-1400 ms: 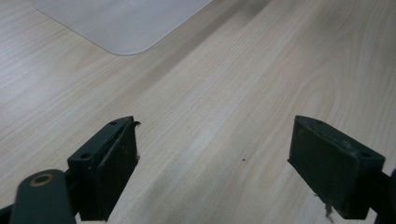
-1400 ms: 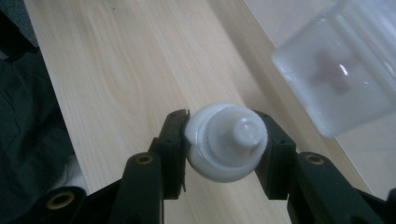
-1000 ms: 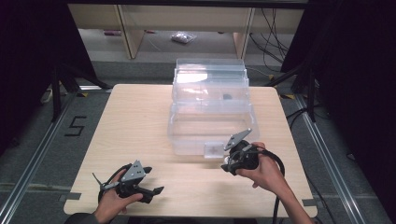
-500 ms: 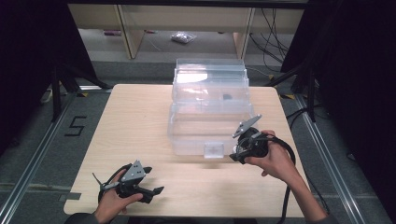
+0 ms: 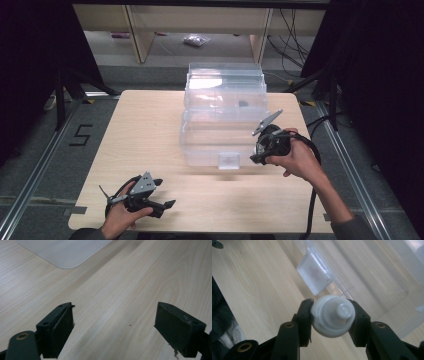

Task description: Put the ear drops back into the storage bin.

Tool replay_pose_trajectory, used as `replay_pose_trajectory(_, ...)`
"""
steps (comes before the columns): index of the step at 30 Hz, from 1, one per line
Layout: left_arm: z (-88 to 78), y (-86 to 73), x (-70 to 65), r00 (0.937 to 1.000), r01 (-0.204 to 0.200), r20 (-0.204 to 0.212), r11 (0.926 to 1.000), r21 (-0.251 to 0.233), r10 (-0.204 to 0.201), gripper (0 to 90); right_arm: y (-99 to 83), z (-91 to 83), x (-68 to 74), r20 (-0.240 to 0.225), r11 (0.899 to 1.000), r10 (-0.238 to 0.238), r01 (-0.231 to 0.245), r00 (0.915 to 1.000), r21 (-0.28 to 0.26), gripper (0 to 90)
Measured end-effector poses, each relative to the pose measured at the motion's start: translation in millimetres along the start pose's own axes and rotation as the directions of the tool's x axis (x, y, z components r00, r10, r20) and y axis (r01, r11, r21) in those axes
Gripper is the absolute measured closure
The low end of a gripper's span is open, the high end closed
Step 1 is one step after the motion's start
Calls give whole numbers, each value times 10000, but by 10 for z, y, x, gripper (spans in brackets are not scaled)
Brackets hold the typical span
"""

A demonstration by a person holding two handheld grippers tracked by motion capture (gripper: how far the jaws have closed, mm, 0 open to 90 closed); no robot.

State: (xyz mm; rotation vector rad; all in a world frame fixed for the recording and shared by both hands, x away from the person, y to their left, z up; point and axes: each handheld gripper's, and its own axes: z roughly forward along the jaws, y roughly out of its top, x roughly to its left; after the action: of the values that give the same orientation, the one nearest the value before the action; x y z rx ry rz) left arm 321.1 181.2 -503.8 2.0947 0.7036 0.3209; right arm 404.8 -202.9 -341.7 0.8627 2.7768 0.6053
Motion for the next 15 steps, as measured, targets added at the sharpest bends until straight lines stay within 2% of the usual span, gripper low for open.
replay_pose_trajectory(5,5,-2,-8,9999,119,34,9999,-80,-118,148,59,-11,-122,248,9998,-120,115,9996,175,601)
replay_pose_trajectory(8,5,-2,-8,9999,125,34,9999,-84,-125,148,101,-16,-180,288,9996,-59,51,9996,268,601)
replay_pose_trajectory(9,3,-1,-7,9999,111,41,9999,-67,-110,149,119,-18,-200,294,9995,104,-113,9995,300,601)
replay_pose_trajectory(10,-12,3,12,9999,-163,-25,9998,149,163,148,135,-16,-221,311,9995,138,-147,9994,294,601)
replay_pose_trajectory(11,-11,3,12,9999,-164,-24,9998,136,165,149,149,-15,-240,351,9993,184,-196,9992,330,601)
replay_pose_trajectory(14,-6,1,7,10000,-79,-21,9999,65,79,148,187,-2,-302,345,9986,252,-267,9991,449,601)
replay_pose_trajectory(15,3,-1,-8,9999,119,47,9999,-77,-118,148,200,7,-328,290,9986,254,-267,9993,453,601)
